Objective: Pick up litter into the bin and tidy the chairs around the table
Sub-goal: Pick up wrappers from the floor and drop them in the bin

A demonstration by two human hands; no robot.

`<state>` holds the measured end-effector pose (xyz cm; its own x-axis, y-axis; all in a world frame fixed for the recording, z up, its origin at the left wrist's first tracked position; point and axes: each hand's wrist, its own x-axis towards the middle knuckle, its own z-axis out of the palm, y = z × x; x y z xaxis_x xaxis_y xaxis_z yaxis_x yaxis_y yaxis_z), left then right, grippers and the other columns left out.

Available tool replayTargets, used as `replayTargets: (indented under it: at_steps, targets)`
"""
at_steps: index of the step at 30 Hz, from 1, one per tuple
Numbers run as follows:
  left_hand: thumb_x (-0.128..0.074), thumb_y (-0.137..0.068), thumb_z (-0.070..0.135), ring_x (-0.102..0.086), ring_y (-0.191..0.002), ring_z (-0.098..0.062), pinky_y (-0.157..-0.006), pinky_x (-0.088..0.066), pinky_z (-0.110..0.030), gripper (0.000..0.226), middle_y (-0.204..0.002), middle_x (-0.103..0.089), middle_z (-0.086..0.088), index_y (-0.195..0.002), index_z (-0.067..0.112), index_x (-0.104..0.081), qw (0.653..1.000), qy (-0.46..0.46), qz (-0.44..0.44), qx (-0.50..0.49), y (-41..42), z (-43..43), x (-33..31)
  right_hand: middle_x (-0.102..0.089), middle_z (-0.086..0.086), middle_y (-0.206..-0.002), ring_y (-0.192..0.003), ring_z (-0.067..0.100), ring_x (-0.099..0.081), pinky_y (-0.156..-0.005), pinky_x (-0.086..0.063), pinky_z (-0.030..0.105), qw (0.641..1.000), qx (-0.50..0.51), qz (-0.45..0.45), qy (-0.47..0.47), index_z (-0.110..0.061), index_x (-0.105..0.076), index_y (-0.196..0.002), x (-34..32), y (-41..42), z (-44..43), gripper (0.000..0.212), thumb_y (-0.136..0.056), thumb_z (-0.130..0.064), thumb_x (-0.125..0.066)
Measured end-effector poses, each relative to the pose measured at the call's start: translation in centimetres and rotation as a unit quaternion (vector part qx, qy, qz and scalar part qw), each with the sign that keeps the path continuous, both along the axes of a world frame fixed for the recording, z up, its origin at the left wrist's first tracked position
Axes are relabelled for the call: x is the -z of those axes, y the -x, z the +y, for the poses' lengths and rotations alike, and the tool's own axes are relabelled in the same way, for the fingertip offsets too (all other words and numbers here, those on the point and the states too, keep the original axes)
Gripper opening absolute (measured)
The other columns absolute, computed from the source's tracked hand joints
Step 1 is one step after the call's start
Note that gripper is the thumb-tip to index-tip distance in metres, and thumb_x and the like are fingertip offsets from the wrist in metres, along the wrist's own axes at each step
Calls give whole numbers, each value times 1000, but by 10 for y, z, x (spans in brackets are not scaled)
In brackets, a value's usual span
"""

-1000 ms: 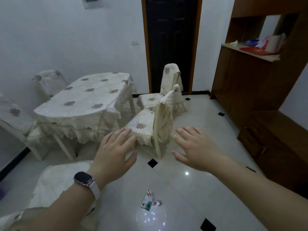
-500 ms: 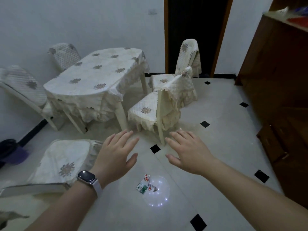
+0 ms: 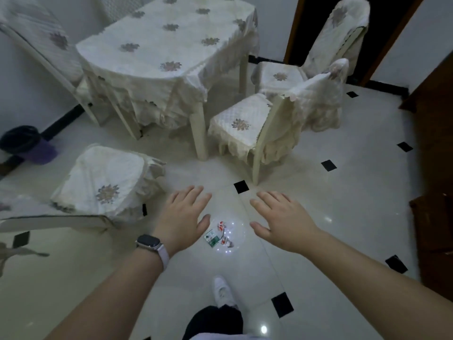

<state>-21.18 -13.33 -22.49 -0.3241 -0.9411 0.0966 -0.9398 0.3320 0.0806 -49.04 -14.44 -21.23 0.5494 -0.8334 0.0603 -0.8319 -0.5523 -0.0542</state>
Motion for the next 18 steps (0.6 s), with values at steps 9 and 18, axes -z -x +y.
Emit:
replayTargets:
  at_steps: [9,18]
  targets:
    - [-43,-86,45,-56,-124,-31,-94,-46,-44,54,-135,-60,-8,-130,19,-61,987,-109,66,-102,-30,-30,77,-58,6,-129,-115,26,-55,-96,-43,40,994,-23,71,-83,-17,-56,-127,36,-29,-70,60,-86,-56,-38]
    - [-46,-83,41,-61,-112,-33,-90,-50,-44,51,-125,-65,-11,-122,14,-65,971,-144,86,-173,-20,-59,130,-58,8,-127,-113,28,-56,-93,-44,41,982,-97,48,-154,-14,-58,-124,104,-42,-131,58,-83,-54,-44]
